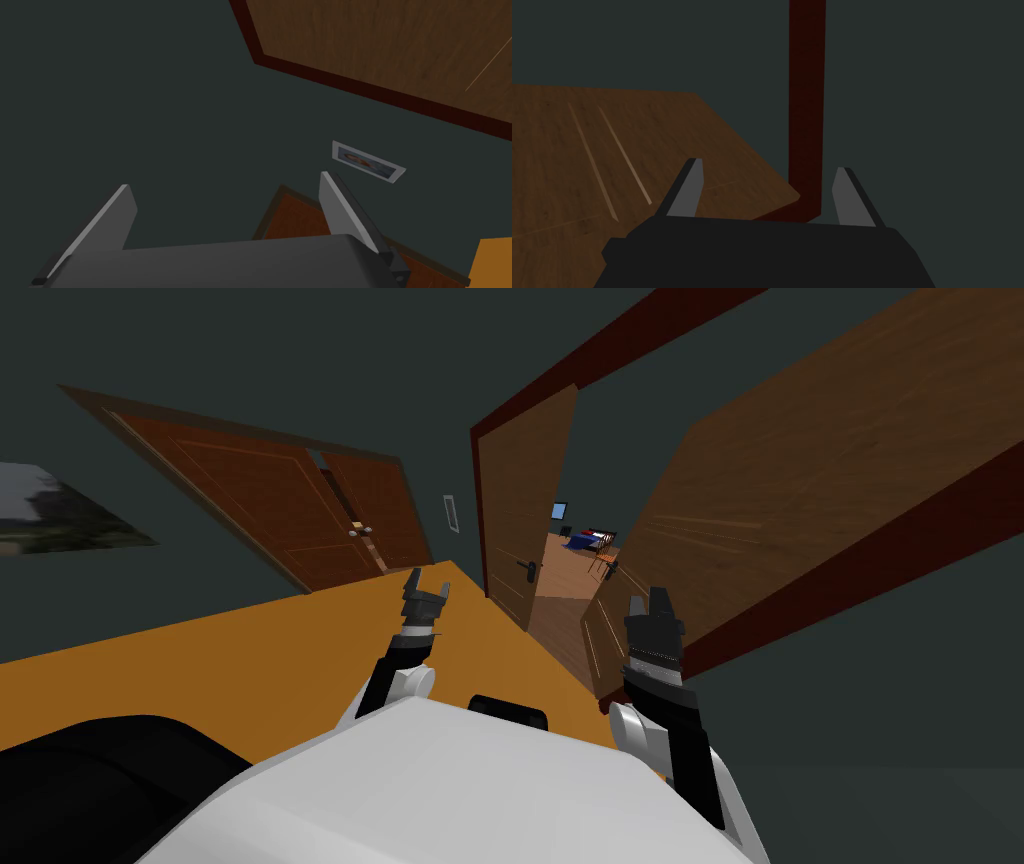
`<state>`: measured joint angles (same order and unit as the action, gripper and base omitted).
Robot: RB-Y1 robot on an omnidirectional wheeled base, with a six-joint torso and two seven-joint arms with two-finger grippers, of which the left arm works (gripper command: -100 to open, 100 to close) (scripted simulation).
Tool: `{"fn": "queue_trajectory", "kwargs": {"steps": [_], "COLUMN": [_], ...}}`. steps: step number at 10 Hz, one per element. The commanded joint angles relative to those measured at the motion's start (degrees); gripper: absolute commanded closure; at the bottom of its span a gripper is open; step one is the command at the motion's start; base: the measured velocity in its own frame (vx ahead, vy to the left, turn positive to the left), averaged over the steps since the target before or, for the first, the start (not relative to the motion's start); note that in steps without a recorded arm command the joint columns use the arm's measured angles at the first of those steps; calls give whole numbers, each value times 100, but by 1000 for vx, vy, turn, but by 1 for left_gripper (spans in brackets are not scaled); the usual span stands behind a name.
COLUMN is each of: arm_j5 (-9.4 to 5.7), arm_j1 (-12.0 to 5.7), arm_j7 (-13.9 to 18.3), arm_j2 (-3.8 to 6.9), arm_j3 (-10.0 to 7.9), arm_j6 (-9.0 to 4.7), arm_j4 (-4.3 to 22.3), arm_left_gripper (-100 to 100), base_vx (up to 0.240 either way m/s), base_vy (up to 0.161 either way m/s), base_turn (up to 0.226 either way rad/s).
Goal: Push the door open
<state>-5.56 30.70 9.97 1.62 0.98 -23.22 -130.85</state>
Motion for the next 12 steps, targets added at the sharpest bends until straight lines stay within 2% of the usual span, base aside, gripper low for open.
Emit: {"fn": "queue_trajectory", "kwargs": {"steps": [1, 6, 7, 10, 11, 12], "arm_j5": [19, 69, 88, 119, 143, 154], "arm_j1": [-96, -357, -453, -616, -736, -796], "arm_j7": [-4, -16, -21, -28, -34, -37], "arm_j2": [53, 179, 221, 289, 336, 359], "arm_j3": [61, 229, 291, 396, 472, 511], "arm_j6": [27, 101, 129, 175, 209, 226], "arm_j4": [181, 675, 857, 1166, 1391, 1505], "arm_left_gripper": [-100, -100, -100, -100, -100, -100], "base_vx": [79, 158, 143, 100, 136, 128], "base_vy": [-12, 48, 22, 61, 64, 61], "base_turn": [-114, -79, -129, -79, -126, -125]}}
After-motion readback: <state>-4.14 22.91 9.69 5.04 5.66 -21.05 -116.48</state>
